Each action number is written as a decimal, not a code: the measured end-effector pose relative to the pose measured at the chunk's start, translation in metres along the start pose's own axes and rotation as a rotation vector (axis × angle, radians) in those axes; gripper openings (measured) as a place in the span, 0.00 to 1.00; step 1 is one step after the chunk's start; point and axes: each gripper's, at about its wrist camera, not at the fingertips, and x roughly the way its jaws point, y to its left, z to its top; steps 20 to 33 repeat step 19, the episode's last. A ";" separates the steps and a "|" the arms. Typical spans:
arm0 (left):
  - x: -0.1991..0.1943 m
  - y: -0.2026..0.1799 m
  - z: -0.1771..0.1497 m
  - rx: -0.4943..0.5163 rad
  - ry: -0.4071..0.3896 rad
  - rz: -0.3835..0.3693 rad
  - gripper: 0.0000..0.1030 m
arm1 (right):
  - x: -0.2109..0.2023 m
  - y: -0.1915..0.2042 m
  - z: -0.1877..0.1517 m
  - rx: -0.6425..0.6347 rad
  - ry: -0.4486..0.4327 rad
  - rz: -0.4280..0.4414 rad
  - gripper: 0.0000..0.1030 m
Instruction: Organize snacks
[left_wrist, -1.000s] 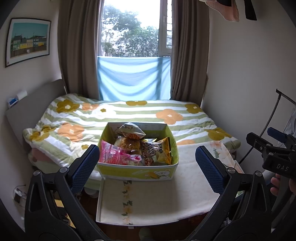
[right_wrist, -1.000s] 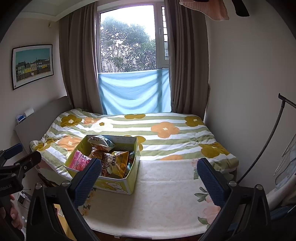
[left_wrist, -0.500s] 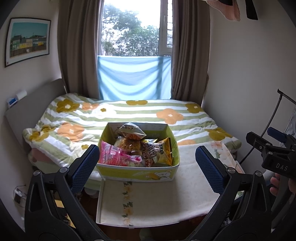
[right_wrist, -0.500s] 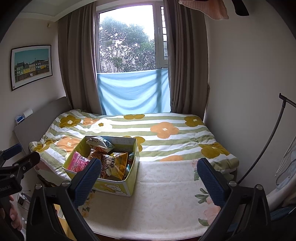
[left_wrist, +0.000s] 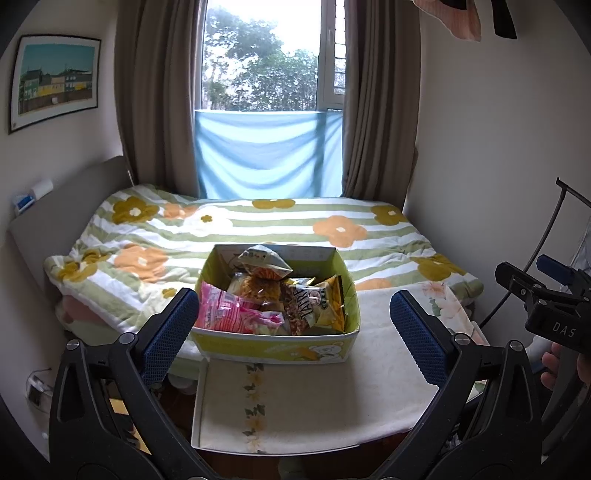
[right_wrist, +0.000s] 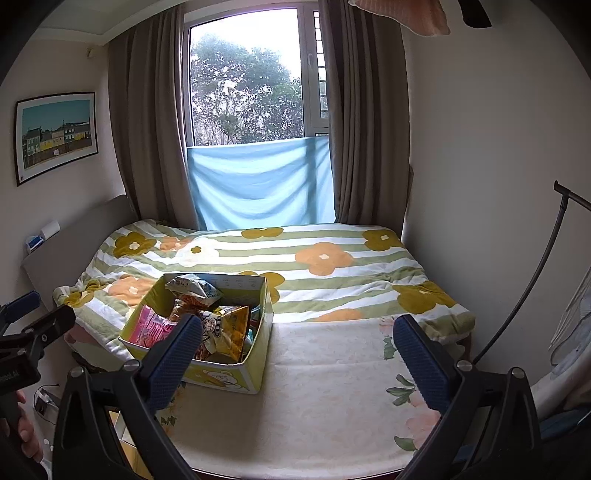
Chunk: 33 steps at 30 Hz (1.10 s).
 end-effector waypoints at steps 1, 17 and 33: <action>0.001 0.000 0.000 -0.003 0.001 -0.002 1.00 | -0.001 0.001 -0.001 0.001 -0.001 -0.001 1.00; 0.020 0.023 -0.004 -0.087 0.031 0.010 1.00 | 0.008 0.002 0.000 0.001 0.011 -0.003 1.00; 0.025 0.025 -0.003 -0.084 0.037 0.020 1.00 | 0.013 0.003 0.000 0.002 0.020 -0.004 1.00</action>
